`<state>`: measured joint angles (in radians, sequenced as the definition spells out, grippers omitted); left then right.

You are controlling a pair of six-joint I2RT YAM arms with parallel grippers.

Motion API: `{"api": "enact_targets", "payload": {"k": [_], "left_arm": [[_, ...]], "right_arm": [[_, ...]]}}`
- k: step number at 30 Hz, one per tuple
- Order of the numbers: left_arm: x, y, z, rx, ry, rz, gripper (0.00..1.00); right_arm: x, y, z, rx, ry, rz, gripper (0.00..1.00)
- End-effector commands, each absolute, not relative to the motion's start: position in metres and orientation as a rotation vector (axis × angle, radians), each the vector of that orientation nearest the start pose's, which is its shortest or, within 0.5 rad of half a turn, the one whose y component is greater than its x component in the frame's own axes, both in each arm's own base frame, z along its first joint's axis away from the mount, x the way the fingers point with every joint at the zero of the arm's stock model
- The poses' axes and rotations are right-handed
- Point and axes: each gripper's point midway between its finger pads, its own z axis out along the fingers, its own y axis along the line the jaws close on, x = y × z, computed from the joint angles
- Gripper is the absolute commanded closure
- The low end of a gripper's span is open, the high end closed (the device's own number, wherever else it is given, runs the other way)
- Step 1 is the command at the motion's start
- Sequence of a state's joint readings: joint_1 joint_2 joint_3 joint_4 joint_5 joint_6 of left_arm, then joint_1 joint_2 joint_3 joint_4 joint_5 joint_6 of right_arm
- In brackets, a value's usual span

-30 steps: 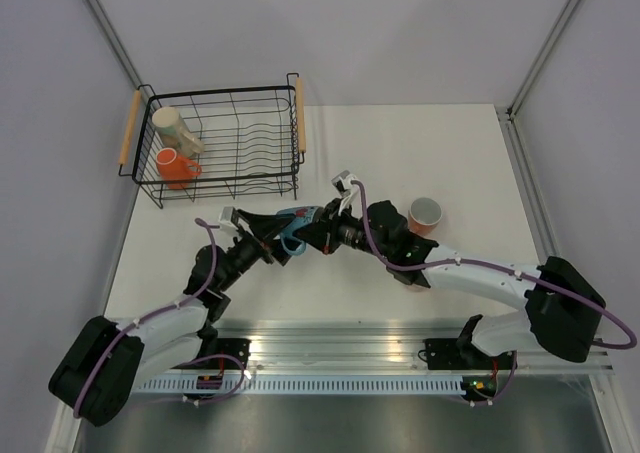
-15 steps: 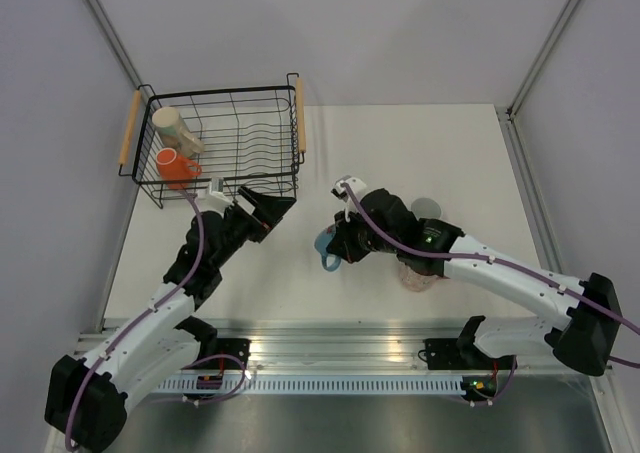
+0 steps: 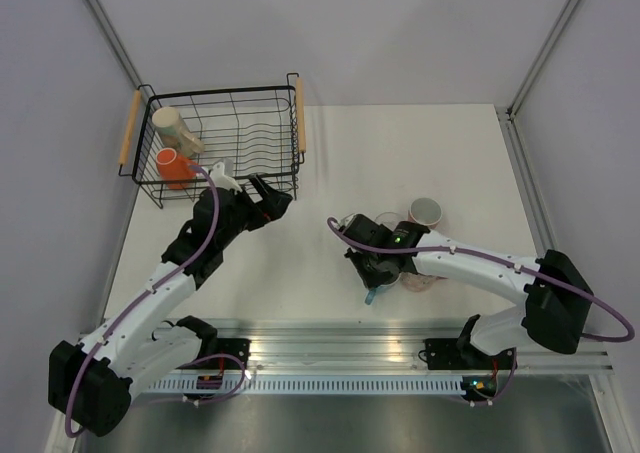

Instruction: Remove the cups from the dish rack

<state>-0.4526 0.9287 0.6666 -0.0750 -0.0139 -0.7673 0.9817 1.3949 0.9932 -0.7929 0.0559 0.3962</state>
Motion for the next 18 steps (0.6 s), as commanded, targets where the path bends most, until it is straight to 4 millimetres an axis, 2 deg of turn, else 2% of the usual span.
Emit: {"api": "enact_targets", "payload": {"k": [1,6,11,12,13,14,18], "left_arm": [[0.3,-0.161,0.225,-0.262,1.927,-0.698,0.0],[0.308,-0.15,0.221,-0.246,1.965,-0.576,0.0],[0.31,-0.148,0.22,-0.241,1.98,-0.551,0.0],[0.31,-0.149,0.219,-0.237,1.983,-0.552,0.0],[0.31,-0.149,0.219,-0.239,1.983,-0.553,0.0],[0.31,-0.15,0.219,-0.234,1.985,-0.556,0.0],[0.311,-0.15,0.222,-0.236,1.979,-0.556,0.0]], "right_arm": [[0.163,0.228,0.085,-0.772,2.662,0.163,0.99],[0.167,0.225,0.074,-0.787,2.68,0.09,0.99],[0.171,0.228,0.076,-0.779,2.672,0.082,0.99],[0.172,0.227,0.078,-0.775,2.669,0.079,0.88],[0.173,0.228,0.079,-0.774,2.666,0.083,0.88],[0.173,0.227,0.081,-0.774,2.663,0.074,0.75],[0.177,0.226,0.096,-0.762,2.631,0.075,0.58]]}}
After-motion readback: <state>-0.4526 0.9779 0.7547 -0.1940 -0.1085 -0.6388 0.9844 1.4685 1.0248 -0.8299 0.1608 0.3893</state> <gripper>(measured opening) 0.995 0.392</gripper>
